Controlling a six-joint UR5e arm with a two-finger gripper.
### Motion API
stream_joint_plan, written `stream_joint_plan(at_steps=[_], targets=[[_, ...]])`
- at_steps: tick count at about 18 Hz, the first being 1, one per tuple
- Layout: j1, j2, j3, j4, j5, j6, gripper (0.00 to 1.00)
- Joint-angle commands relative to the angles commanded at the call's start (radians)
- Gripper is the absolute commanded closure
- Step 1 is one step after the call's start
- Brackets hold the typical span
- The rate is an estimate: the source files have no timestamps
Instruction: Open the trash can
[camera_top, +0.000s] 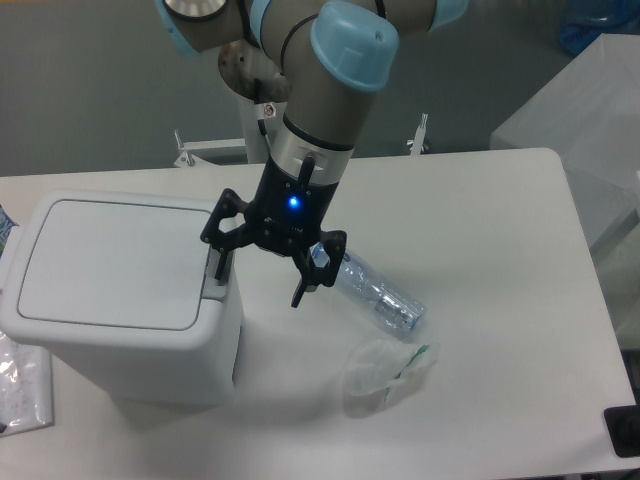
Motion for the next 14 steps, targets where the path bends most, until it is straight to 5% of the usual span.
stream_joint_plan(at_steps=[10,14], targets=[[0.063,-0.018,0.089,0.0,-0.008,0.015,0.0],[0.167,-0.115,0.121,0.0,-0.008,0.262,0.0]])
